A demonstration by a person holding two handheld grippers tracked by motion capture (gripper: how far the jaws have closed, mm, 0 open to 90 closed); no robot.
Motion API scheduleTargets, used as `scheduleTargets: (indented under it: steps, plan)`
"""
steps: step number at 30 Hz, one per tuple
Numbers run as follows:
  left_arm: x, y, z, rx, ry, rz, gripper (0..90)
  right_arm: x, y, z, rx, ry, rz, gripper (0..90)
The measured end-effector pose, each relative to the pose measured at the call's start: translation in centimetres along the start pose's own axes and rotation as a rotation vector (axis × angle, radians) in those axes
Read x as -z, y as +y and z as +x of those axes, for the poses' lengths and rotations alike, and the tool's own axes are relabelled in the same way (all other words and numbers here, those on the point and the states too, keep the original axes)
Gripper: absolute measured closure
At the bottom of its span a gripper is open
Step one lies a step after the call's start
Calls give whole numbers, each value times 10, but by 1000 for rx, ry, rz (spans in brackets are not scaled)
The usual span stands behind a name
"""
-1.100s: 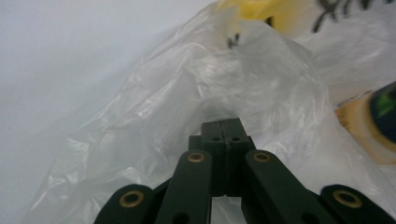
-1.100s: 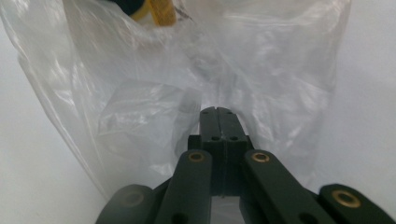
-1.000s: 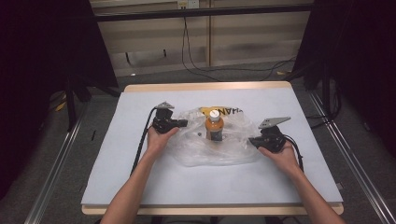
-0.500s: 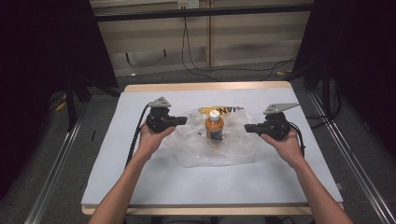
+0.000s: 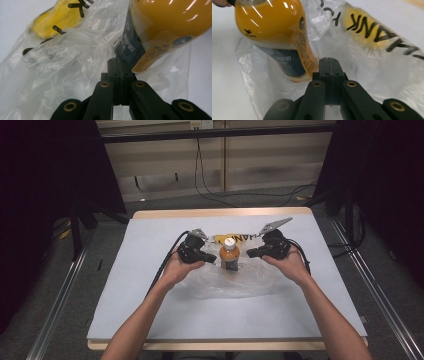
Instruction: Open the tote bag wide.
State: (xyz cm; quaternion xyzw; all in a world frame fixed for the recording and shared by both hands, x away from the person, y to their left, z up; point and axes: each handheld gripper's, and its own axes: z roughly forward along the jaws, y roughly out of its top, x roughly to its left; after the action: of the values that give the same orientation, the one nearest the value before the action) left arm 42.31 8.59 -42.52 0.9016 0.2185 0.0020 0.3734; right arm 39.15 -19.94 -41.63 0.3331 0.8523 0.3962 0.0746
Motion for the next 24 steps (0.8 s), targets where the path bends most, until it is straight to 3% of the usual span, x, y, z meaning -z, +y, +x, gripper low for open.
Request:
scheduleTargets:
  steps: [1,3,5,6,9,10,11,14,17,19,20,24]
  plan:
    - [-5,1,-1,-8,-1,27,900,-8,2,0,-2,31,42,900]
    - [-9,2,-3,-11,-1,37,900,-12,2,0,8,41,64,900]
    - [-15,3,-4,-20,-14,57,900,-26,3,0,19,69,151,900]
    - [-19,3,-4,-33,-6,85,900,-30,4,0,23,79,167,900]
    - [-21,1,-1,-26,-20,101,900,-36,7,1,27,92,207,900]
    - [-24,-1,-1,-37,-3,134,900,-39,8,1,21,94,221,900]
    - [-26,-2,0,-36,-9,145,900,-47,9,0,26,102,257,900]
    - [-33,-7,-1,-25,-29,184,900,-59,10,-4,7,107,293,900]
    - [-35,-10,-5,-53,-27,206,900,-69,10,-10,-1,117,322,900]
    - [-39,-18,-13,-66,-49,223,900,-78,8,-14,-23,109,336,900]
    - [-36,-26,-21,-60,-57,205,900,-81,8,-18,-36,130,322,900]
    - [-30,-34,-31,-77,-77,205,900,-85,14,-30,-65,98,314,900]
